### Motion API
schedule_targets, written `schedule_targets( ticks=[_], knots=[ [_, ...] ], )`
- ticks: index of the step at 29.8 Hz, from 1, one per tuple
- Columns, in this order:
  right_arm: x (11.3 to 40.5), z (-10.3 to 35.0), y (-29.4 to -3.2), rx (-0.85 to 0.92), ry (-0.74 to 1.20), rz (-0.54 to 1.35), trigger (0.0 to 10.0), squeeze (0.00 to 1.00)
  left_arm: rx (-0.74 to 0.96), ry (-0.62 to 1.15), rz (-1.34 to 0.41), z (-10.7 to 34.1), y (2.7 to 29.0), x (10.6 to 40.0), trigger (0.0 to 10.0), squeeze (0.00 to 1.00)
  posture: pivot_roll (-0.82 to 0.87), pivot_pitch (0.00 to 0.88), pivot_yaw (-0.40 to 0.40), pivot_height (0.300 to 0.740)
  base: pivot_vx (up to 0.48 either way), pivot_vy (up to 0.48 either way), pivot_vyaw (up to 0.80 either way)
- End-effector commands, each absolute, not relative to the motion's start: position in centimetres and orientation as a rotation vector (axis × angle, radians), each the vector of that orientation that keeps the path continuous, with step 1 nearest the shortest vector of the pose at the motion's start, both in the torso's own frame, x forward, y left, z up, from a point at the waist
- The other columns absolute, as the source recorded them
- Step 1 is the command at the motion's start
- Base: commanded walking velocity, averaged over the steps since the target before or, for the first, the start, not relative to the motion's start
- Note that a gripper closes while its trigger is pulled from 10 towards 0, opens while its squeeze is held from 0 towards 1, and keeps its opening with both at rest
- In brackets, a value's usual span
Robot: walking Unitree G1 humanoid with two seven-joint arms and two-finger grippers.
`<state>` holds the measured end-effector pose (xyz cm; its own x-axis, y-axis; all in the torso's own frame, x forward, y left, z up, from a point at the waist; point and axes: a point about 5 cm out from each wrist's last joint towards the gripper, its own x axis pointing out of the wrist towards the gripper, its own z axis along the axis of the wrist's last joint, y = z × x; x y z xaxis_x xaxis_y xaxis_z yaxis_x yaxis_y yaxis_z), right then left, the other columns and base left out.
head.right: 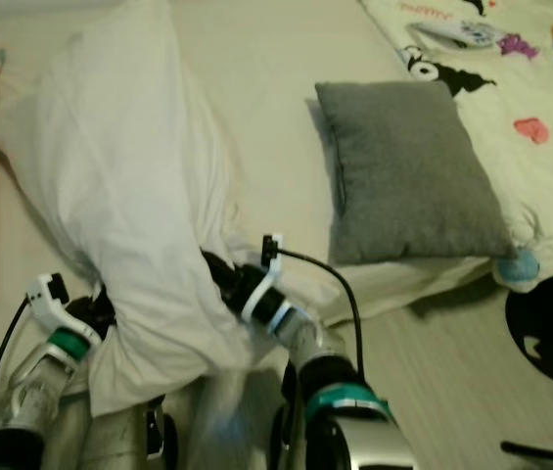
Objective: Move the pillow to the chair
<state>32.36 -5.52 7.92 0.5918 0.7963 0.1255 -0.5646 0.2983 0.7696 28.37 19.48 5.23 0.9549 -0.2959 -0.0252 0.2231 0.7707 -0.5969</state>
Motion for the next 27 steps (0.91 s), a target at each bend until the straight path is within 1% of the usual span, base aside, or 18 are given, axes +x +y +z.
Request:
schedule_targets(
  ticks=[1,3,4,6,9,10,12,13,14,16,17,24,25,26,27],
  knots=[
    [30.4,6.2,-2.8,0.905,0.437,0.983,0.0,0.00,-0.658,0.180,-0.427,4.7,16.1,28.0,0.0,0.00,0.07,0.188,-0.001,0.592,0.000,0.000,0.00],
    [30.7,6.6,-3.5,0.908,0.375,0.946,0.0,0.00,-0.645,0.122,-0.444,6.0,15.8,27.8,0.0,0.00,0.07,0.161,-0.010,0.592,0.000,0.000,0.00],
    [30.7,6.6,-3.5,0.908,0.375,0.946,0.0,0.00,-0.645,0.122,-0.444,6.0,15.8,27.8,0.0,0.00,0.07,0.161,-0.010,0.592,0.000,0.000,0.00],
    [30.9,7.6,-4.2,0.926,0.296,0.917,0.0,0.00,-0.623,0.068,-0.465,7.4,15.2,27.6,0.0,0.00,0.08,0.135,-0.018,0.592,0.000,0.000,0.00],
    [31.0,8.2,-4.5,0.930,0.255,0.909,0.0,0.00,-0.605,0.046,-0.467,7.9,14.9,27.6,0.0,0.00,0.08,0.124,-0.022,0.592,0.000,0.000,0.00],
    [31.0,9.0,-4.9,0.952,0.208,0.889,0.0,0.00,-0.579,0.025,-0.453,8.4,14.8,27.7,0.0,0.00,0.08,0.103,-0.027,0.592,0.000,0.000,0.00],
    [31.1,10.2,-5.5,0.978,0.139,0.853,0.0,0.00,-0.529,-0.002,-0.423,9.0,14.8,27.9,0.0,0.00,0.08,0.091,-0.028,0.592,0.000,0.000,0.00],
    [31.1,10.2,-5.5,0.978,0.139,0.853,0.0,0.00,-0.529,-0.002,-0.423,9.0,14.8,27.9,0.0,0.00,0.08,0.091,-0.028,0.592,0.000,0.000,0.00],
    [31.1,11.3,-5.8,0.992,0.085,0.837,0.0,0.00,-0.506,-0.025,-0.393,9.7,14.8,28.2,0.0,0.00,0.08,0.072,-0.030,0.592,0.000,0.000,0.00],
    [31.1,11.6,-5.9,0.993,0.071,0.835,0.0,0.00,-0.500,-0.032,-0.388,10.0,14.8,28.3,0.0,0.00,0.08,0.072,-0.030,0.592,0.000,0.000,0.00],
    [31.0,12.1,-6.0,0.986,0.052,0.838,0.0,0.00,-0.489,-0.034,-0.379,10.5,14.7,28.4,0.0,0.00,0.08,0.058,-0.036,0.592,0.000,0.000,0.00],
    [30.3,14.1,-6.0,0.947,0.002,0.861,0.0,0.00,-0.406,-0.060,-0.353,12.3,14.5,28.7,0.0,0.00,0.08,0.044,-0.049,0.592,0.000,0.000,0.00],
    [30.2,14.4,-5.9,0.912,-0.007,0.865,0.0,0.00,-0.389,-0.067,-0.343,12.6,14.6,28.7,0.0,0.00,0.08,0.038,-0.048,0.592,0.000,0.000,0.00],
    [30.1,14.5,-5.9,0.846,-0.021,0.849,0.0,0.00,-0.354,-0.076,-0.328,12.8,14.6,28.7,0.5,0.00,0.08,0.030,-0.046,0.592,0.000,0.000,0.00],
    [30.1,14.5,-5.9,0.846,-0.021,0.849,0.0,0.00,-0.354,-0.076,-0.328,12.8,14.6,28.7,0.5,0.00,0.08,0.030,-0.046,0.592,0.000,0.000,0.00]
  ],
)
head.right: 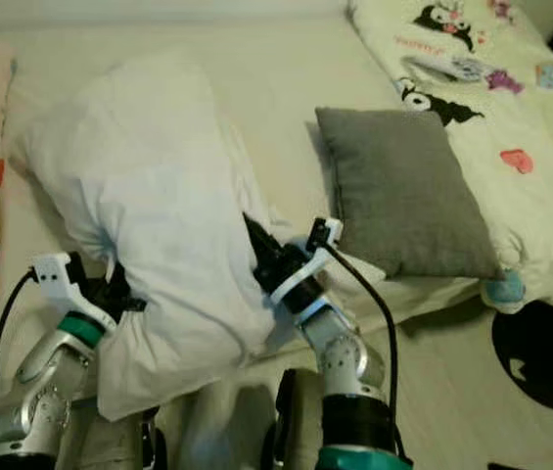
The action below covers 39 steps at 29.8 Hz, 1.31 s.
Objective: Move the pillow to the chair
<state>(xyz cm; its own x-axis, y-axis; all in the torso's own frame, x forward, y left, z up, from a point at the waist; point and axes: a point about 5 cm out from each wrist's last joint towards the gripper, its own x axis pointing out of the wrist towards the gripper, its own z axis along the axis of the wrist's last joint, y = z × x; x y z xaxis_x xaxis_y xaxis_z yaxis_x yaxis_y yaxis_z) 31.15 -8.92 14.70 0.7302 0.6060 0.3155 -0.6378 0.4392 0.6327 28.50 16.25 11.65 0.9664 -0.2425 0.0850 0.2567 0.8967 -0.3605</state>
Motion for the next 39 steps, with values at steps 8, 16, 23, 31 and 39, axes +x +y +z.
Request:
schedule_targets(
  ticks=[8,16,23,31,39],
  knots=[
    [30.0,13.6,-6.2,0.718,0.029,0.728,10.0,0.00,-0.227,-0.061,-0.243,13.2,14.8,29.0,10.0,0.00,0.08,0.021,-0.044,0.592,0.000,0.000,0.00],
    [29.8,12.4,-6.4,0.681,0.078,0.646,10.0,0.00,-0.152,-0.079,-0.226,14.3,14.4,29.4,10.0,0.00,0.09,0.022,-0.029,0.597,0.000,0.000,0.00],
    [29.7,11.9,-6.4,0.687,0.075,0.599,10.0,0.00,-0.115,-0.099,-0.179,15.6,15.2,30.0,10.0,0.00,0.13,0.032,0.006,0.621,0.000,0.000,0.00],
    [29.5,11.4,-5.4,0.716,0.077,0.575,10.0,0.00,-0.063,-0.097,-0.149,16.5,16.3,29.8,10.0,0.00,0.20,0.047,0.042,0.651,0.000,0.000,0.00],
    [29.7,11.5,-5.0,0.716,0.072,0.577,10.0,0.00,-0.047,-0.080,-0.128,16.2,16.3,29.4,10.0,0.00,0.21,0.045,0.043,0.671,0.000,0.000,0.00]
  ],
)
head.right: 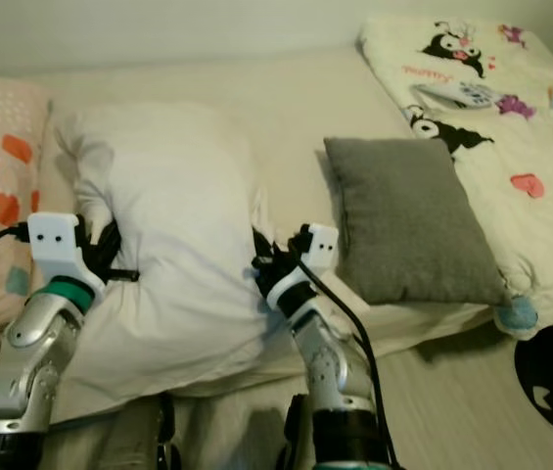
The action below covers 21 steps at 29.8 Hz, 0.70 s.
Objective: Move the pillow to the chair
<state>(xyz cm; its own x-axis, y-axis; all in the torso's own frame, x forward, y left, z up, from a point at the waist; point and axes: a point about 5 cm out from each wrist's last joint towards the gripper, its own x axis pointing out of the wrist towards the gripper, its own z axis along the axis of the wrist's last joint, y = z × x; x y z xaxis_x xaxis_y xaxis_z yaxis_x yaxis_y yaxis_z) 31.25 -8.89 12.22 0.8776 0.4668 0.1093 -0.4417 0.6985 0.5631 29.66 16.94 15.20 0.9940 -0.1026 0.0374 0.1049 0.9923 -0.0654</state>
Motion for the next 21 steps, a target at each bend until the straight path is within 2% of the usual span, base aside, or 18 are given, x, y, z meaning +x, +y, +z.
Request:
schedule_targets(
  ticks=[1,10,14,18,21],
  knots=[
    [29.8,11.6,-5.1,0.710,0.070,0.581,10.0,0.00,-0.023,-0.077,-0.128,16.3,16.2,29.4,10.0,0.00,0.21,0.040,0.051,0.676,0.000,0.000,0.00],
    [30.0,11.7,-5.4,0.667,0.049,0.604,10.0,0.00,0.045,-0.087,-0.141,17.5,15.5,29.2,10.0,0.00,0.27,0.029,0.080,0.711,0.000,0.000,0.00],
    [30.1,12.1,-5.4,0.669,0.039,0.599,10.0,0.00,0.000,-0.105,-0.121,17.8,16.0,29.3,10.0,0.00,0.21,0.030,0.052,0.721,0.000,0.000,0.00],
    [30.4,12.1,-5.9,0.694,0.040,0.546,10.0,0.00,-0.092,-0.077,-0.023,15.1,17.0,29.5,10.0,0.00,0.15,0.027,0.042,0.736,0.000,0.000,0.00],
    [30.5,12.2,-6.2,0.699,0.034,0.533,10.0,0.00,-0.118,-0.077,-0.011,14.7,16.9,29.5,10.0,0.00,0.14,0.033,0.029,0.740,0.000,0.000,0.00]
  ],
)
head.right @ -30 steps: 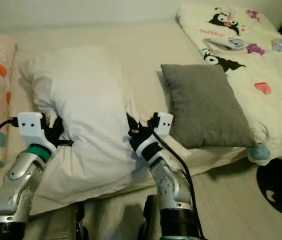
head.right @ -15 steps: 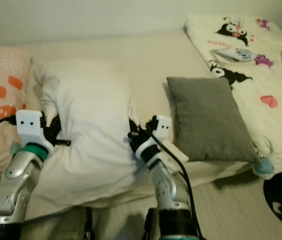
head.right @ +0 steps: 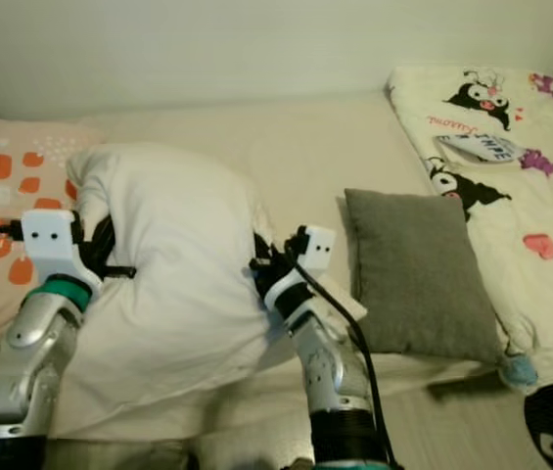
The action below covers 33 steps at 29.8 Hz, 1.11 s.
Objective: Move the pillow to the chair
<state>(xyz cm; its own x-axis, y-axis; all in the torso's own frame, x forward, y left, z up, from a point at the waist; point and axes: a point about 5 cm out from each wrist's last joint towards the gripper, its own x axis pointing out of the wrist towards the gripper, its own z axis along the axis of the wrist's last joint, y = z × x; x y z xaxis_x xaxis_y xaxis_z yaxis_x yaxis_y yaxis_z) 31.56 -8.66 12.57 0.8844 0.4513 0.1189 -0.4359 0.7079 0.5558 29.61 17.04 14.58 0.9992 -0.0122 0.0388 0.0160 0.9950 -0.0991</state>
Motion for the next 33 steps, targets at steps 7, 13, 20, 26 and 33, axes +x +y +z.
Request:
schedule_targets(
  ticks=[7,13,20,26,33],
  knots=[
    [30.9,12.6,-6.9,0.674,0.032,0.530,10.0,0.00,-0.123,-0.057,-0.085,13.6,15.2,29.9,10.0,0.00,0.09,0.025,0.007,0.740,0.000,0.000,0.00],
    [30.9,13.1,-7.4,0.652,0.006,0.491,10.0,0.00,-0.102,-0.093,-0.100,14.7,13.8,30.2,10.0,0.00,0.09,0.021,0.005,0.740,0.000,0.000,0.00],
    [31.4,15.7,-7.9,0.677,-0.093,0.445,10.0,0.00,-0.054,-0.219,-0.148,18.5,13.2,30.2,10.0,0.00,0.10,0.023,0.000,0.740,0.000,0.000,0.00],
    [31.5,16.7,-7.4,0.713,-0.108,0.487,10.0,0.00,-0.058,-0.295,-0.147,20.7,13.3,30.6,10.0,0.00,0.11,0.025,-0.010,0.740,0.000,0.000,0.00],
    [31.1,17.9,-6.1,0.728,-0.126,0.561,10.0,0.00,-0.098,-0.307,-0.168,21.5,13.0,30.6,10.0,0.00,0.12,0.022,-0.010,0.740,0.000,0.000,0.00]
  ],
)
